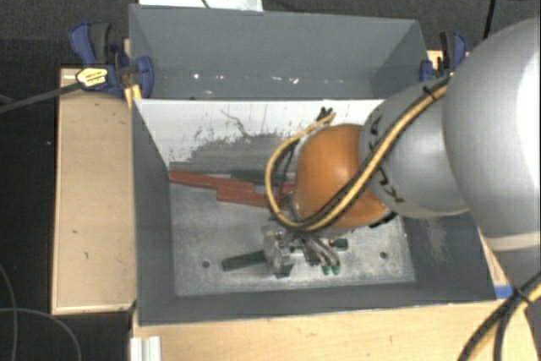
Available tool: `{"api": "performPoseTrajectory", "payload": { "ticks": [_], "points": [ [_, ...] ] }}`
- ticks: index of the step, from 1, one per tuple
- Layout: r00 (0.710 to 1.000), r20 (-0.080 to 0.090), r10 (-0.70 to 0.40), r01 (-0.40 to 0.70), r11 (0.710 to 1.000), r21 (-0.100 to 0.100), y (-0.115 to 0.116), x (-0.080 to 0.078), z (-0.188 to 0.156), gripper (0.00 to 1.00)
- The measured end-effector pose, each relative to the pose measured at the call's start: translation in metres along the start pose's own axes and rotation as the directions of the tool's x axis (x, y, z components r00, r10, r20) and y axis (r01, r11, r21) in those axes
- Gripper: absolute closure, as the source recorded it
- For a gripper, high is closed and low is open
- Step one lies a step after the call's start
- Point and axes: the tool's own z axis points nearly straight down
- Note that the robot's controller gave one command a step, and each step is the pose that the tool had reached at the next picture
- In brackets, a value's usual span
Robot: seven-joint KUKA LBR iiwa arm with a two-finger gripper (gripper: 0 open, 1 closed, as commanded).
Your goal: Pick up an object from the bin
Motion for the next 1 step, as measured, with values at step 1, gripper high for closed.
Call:
{"api": "performPoseTrajectory", "payload": {
  "ticks": [1],
  "points": [
    [1.0,0.006,-0.027,0.027,1.0,0.001,-0.0115,-0.0115,-0.1644,1.0]
  ]
}}
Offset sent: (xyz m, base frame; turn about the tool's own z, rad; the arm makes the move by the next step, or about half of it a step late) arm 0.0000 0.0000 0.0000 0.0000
